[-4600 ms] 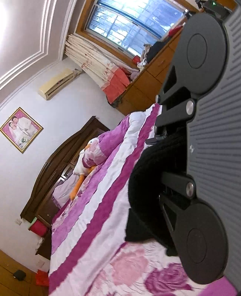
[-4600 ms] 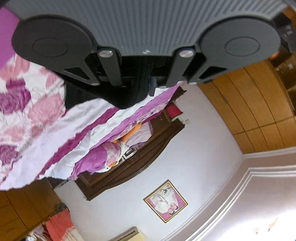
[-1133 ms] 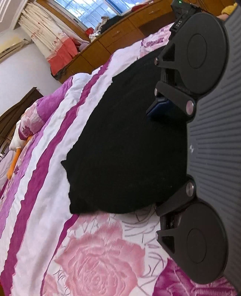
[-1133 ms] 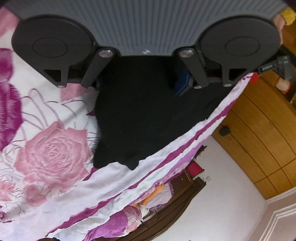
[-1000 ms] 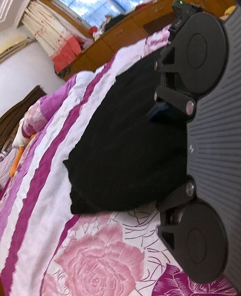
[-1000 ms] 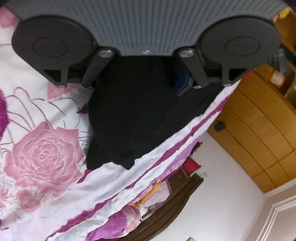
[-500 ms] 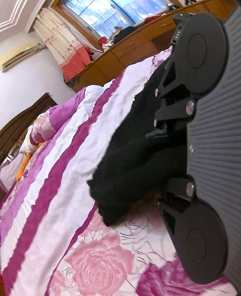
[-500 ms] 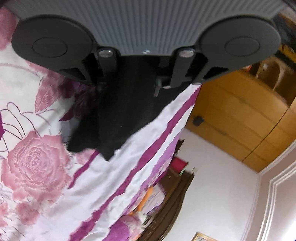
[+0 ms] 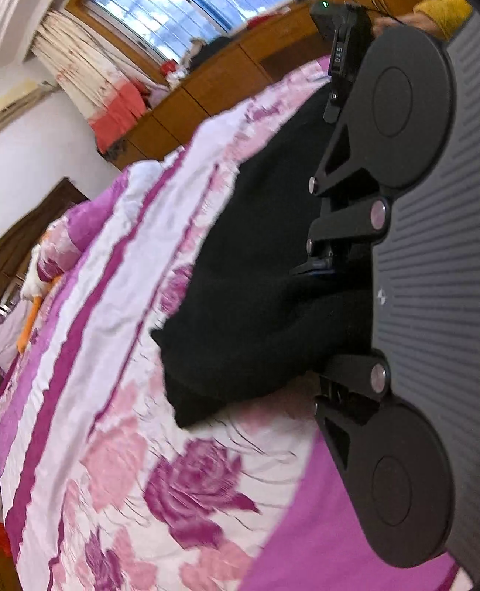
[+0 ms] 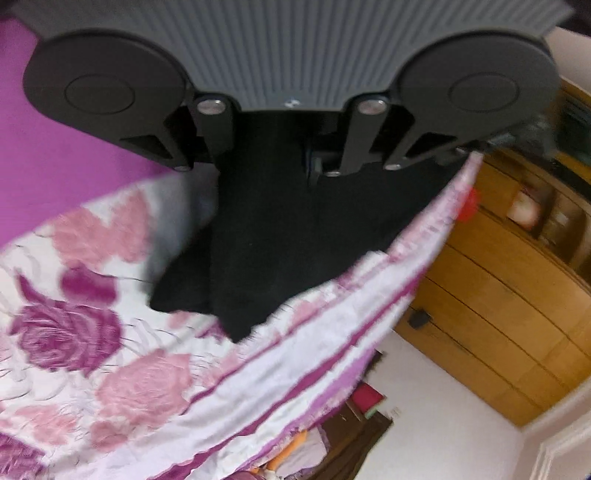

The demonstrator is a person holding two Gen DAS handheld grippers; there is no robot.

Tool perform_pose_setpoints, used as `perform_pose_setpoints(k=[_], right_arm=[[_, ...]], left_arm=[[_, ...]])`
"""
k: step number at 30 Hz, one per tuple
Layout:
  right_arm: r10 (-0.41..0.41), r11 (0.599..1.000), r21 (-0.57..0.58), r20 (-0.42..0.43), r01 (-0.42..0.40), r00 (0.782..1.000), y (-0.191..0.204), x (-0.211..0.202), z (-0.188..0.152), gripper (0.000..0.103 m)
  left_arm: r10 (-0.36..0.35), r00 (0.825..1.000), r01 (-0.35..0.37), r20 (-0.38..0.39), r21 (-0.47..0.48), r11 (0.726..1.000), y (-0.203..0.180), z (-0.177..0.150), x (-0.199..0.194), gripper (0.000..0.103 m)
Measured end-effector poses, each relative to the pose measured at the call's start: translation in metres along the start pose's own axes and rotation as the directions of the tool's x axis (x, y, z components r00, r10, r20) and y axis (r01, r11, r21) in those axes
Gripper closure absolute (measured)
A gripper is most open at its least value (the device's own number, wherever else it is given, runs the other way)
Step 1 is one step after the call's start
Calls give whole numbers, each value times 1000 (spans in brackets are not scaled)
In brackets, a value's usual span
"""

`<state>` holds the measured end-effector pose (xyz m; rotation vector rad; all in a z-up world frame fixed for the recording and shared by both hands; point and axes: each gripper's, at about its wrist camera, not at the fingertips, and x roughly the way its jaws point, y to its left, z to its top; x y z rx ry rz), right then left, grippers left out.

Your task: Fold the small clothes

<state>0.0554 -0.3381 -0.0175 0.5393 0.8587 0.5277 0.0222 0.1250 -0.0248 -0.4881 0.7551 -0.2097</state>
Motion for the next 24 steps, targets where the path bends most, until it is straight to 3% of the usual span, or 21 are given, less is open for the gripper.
perform_pose_setpoints(k=[4, 9, 14, 20, 24], right_arm=[[-138, 977, -166, 0, 137, 990, 4, 7, -12, 73], [-179, 956, -231, 29, 181, 983, 6, -8, -15, 58], [-209, 951, -204, 138, 234, 968, 12, -29, -10, 47], [-196, 960, -157, 205, 230, 959, 14, -27, -8, 46], [-214, 965, -108, 217, 241, 953, 14, -17, 0, 46]], left_arm=[[50, 999, -49, -6, 49, 998, -3, -7, -1, 79], [77, 997, -77, 1, 61, 995, -2, -2, -12, 76], [75, 997, -76, 16, 64, 995, -11, 4, -32, 75], [41, 997, -46, 67, 83, 995, -36, 15, -54, 75], [83, 993, -91, 84, 99, 991, -49, 21, -43, 74]])
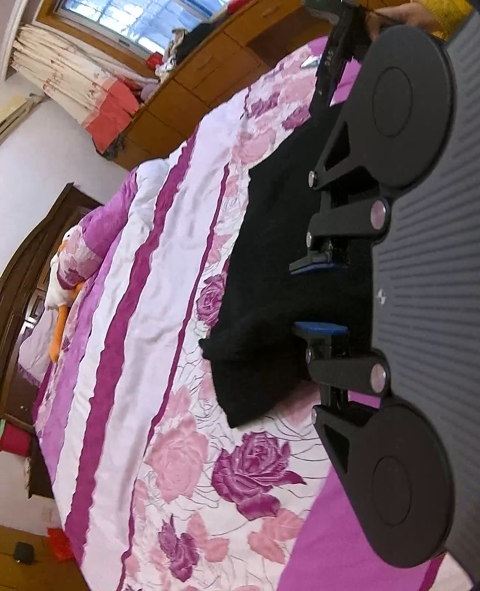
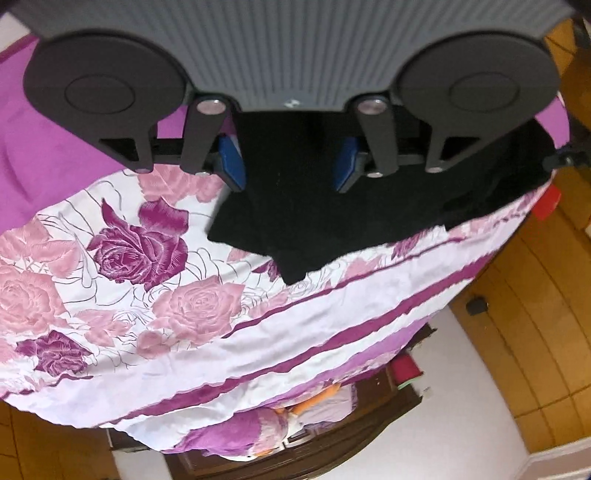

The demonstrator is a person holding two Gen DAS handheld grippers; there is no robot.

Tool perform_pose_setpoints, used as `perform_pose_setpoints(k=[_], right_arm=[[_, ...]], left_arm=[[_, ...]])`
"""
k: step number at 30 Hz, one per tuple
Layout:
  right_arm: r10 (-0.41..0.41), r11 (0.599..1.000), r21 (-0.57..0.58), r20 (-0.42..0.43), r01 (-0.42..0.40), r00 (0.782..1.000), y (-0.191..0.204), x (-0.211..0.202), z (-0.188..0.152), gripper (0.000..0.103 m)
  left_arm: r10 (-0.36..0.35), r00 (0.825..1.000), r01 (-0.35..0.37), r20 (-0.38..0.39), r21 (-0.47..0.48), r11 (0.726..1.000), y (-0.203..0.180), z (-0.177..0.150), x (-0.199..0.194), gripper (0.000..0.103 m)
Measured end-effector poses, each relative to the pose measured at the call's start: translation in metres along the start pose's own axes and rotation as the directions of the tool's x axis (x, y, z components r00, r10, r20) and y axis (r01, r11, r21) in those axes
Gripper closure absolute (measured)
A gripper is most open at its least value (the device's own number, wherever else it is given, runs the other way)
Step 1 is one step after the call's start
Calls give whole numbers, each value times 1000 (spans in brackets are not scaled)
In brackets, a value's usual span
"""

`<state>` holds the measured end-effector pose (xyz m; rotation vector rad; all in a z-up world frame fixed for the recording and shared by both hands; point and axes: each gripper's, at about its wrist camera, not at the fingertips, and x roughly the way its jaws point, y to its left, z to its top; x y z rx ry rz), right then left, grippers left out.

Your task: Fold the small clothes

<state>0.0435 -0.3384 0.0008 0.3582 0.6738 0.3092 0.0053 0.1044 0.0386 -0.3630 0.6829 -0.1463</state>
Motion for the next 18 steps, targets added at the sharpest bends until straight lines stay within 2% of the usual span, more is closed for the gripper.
perform_pose_setpoints(k=[7, 12, 16, 18], right_arm=[[-34, 999, 38, 7, 33, 999, -5, 13, -6, 46], [-19, 999, 26, -32, 20, 999, -18, 25, -22, 47], [28, 997, 66, -32, -26, 999, -28, 25, -21, 47], [36, 997, 73, -30, -34, 999, -27, 24, -16, 44]], left_arm=[[124, 991, -125, 41, 3, 992, -12, -2, 26, 74], [257, 966, -259, 42, 60, 964, -10, -4, 28, 74], [258, 965, -260, 37, 66, 963, -4, -6, 19, 74], [251, 966, -255, 60, 57, 965, -7, -3, 11, 74]])
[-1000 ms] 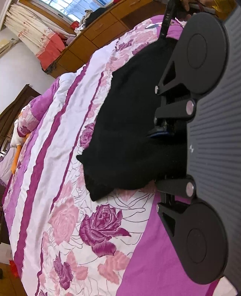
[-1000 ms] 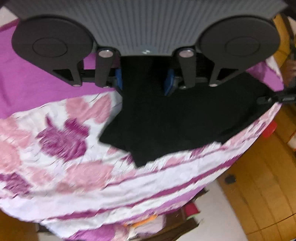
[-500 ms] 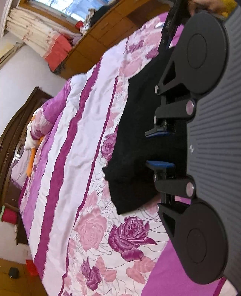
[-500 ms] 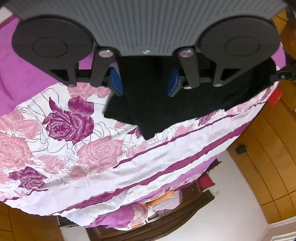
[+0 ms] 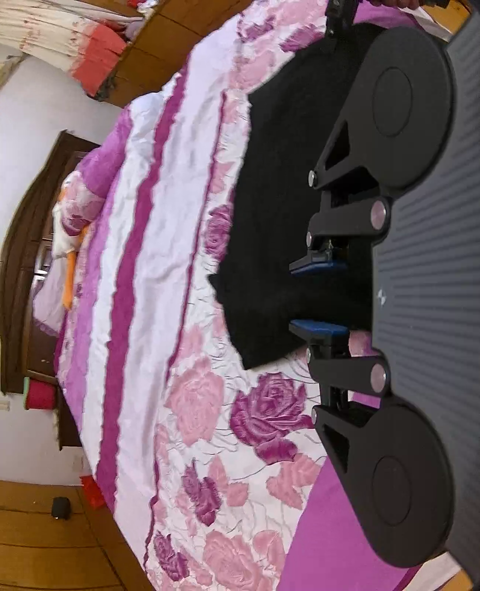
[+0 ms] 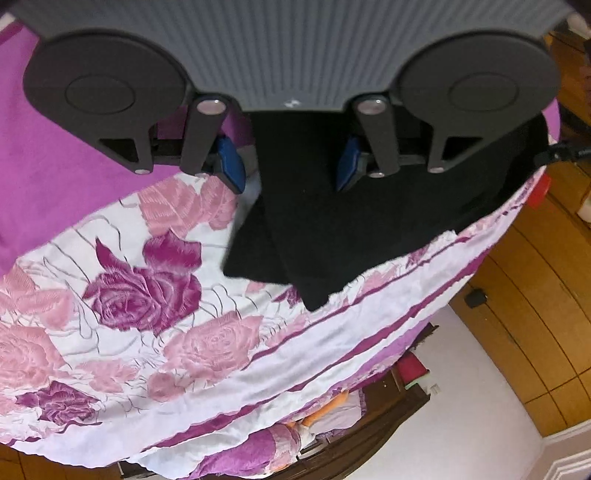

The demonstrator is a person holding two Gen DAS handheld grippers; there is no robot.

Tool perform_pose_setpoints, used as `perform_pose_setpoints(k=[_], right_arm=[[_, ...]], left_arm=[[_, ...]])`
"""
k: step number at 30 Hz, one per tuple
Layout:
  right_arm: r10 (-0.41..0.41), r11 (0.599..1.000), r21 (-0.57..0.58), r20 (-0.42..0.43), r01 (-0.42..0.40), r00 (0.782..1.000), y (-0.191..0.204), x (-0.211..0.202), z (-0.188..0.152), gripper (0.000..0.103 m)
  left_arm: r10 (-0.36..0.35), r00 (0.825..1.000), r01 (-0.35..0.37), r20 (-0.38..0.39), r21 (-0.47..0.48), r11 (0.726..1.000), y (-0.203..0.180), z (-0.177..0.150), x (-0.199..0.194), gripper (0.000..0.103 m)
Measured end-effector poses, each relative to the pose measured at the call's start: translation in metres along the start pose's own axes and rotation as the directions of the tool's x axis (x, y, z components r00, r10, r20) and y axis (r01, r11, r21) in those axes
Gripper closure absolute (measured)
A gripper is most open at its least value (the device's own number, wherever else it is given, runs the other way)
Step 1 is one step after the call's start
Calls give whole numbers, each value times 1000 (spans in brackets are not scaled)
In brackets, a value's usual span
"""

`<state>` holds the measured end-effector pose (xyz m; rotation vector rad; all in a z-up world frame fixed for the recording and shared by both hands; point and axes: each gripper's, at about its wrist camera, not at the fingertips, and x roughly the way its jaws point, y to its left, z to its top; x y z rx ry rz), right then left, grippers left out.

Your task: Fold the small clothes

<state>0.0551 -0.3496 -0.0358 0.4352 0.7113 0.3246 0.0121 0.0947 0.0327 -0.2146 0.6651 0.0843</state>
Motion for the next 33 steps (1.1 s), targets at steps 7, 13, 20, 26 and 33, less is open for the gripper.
perform_pose_setpoints(k=[7, 13, 20, 26, 33], right_arm=[[-18, 1000, 1, 35, 18, 999, 7, 12, 11, 44], [-8, 998, 63, 56, 4, 998, -1, 28, 15, 45], [-18, 999, 43, 79, 15, 997, -8, 42, 12, 49], [-17, 994, 108, 57, 11, 998, -5, 20, 10, 47], [86, 958, 272, 10, -85, 996, -13, -18, -35, 38]], left_arm=[[-68, 996, 66, 58, 33, 997, -21, 12, -10, 71], [-100, 995, 100, -14, 40, 994, -30, -3, 37, 71], [-46, 996, 49, -71, 50, 998, -21, -27, 75, 70], [-27, 998, 30, -56, 50, 998, -21, -29, 57, 55], [-6, 999, 10, -43, 86, 996, -35, -48, 27, 42]])
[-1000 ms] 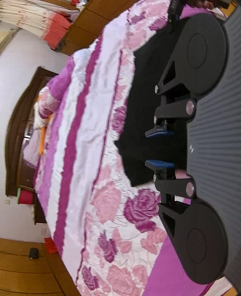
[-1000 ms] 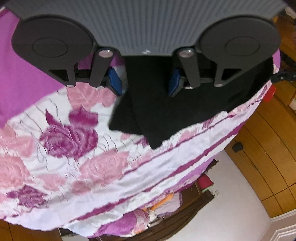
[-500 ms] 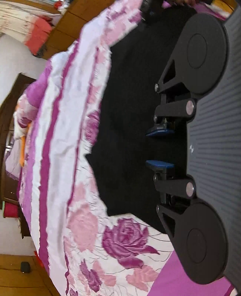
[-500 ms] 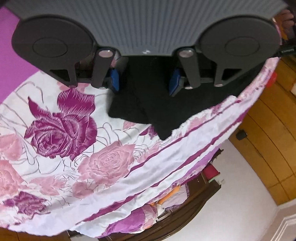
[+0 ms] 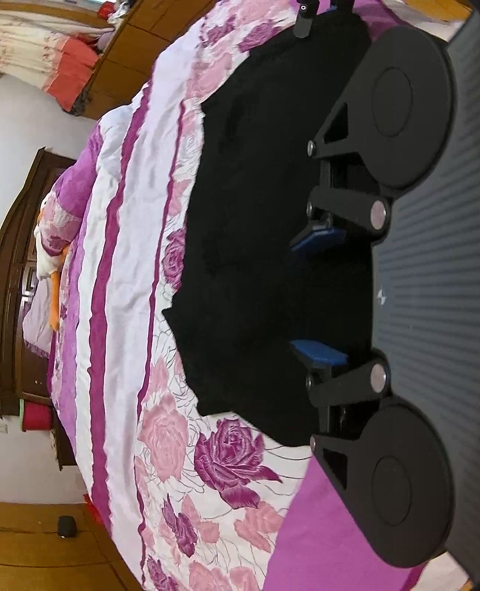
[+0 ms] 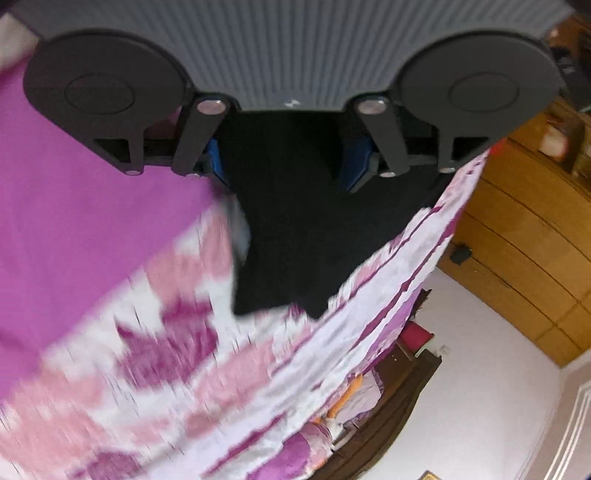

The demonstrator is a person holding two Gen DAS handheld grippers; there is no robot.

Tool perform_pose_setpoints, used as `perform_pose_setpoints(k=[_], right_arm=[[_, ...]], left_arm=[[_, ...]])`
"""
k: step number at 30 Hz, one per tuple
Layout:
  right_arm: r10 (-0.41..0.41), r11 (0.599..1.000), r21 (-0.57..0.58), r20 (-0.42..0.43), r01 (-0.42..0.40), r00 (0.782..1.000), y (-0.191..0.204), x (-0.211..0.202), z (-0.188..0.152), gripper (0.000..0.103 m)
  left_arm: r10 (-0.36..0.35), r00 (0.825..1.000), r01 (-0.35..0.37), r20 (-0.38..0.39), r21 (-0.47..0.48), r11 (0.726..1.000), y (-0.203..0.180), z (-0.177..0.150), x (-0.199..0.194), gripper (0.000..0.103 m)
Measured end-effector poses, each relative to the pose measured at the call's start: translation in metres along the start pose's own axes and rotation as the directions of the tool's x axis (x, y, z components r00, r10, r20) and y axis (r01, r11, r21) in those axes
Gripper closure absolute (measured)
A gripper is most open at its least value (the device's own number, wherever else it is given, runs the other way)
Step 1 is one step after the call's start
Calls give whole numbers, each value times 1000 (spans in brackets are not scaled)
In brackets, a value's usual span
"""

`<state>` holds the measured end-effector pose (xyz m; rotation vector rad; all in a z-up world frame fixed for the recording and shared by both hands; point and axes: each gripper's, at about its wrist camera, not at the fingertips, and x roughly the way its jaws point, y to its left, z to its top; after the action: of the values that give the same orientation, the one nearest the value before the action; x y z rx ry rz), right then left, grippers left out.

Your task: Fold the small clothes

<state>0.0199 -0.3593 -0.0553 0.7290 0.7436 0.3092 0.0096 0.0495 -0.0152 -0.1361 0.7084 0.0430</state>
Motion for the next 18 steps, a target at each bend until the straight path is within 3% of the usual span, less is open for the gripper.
perform_pose_setpoints(k=[6, 12, 16, 18], right_arm=[[44, 994, 103, -27, -41, 999, -6, -2, -29, 37], [38, 984, 174, 34, -43, 999, 0, 8, -33, 35], [92, 988, 124, 46, -97, 995, 15, 11, -33, 35], [64, 993, 100, 59, -69, 996, 23, 15, -32, 35]], left_arm=[[12, 1000, -11, -17, 58, 998, -10, -17, -4, 38], [-4, 1000, 4, -16, 39, 999, -4, -24, -1, 37], [-20, 1000, 20, -16, 21, 1000, 0, -25, 0, 36], [-25, 1000, 25, -16, 8, 1000, 2, -25, 1, 36]])
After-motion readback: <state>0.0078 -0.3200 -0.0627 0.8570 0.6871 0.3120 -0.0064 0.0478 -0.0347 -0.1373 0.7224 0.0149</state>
